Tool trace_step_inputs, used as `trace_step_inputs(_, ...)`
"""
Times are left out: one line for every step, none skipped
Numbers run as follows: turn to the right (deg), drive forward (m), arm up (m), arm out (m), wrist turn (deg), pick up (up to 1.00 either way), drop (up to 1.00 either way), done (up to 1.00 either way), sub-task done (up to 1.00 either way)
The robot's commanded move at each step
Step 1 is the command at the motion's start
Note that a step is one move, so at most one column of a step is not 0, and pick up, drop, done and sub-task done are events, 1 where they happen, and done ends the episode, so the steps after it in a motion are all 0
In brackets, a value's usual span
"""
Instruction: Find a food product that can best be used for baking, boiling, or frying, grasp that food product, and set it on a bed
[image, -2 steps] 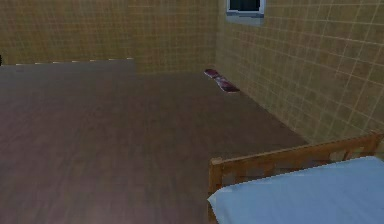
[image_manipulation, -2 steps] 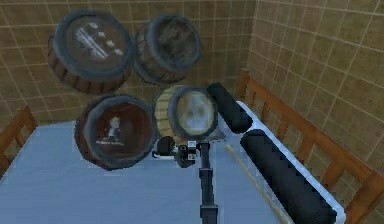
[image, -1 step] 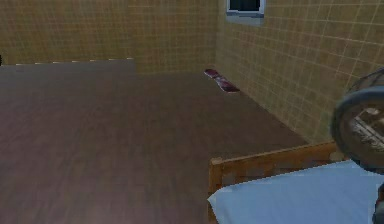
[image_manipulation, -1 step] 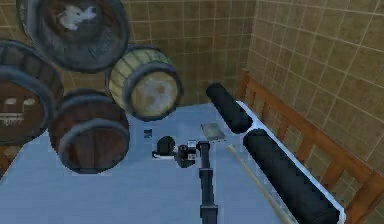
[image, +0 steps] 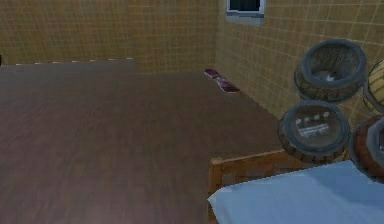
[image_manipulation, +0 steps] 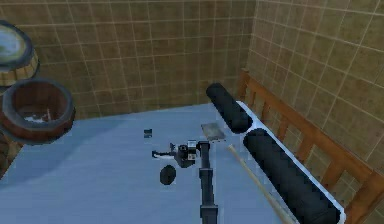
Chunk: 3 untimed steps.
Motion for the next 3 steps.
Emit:
trace_step_inputs(0.0,0.0,0.1,0.0,0.0,0.0,0.0,0.0,0.0)
trace_step_inputs(0.0,0.0,0.0,-0.08,0.0,0.0,0.0,0.0,0.0)
trace_step_inputs(0.0,0.0,0.0,0.0,0.0,0.0,0.0,1.0,0.0)
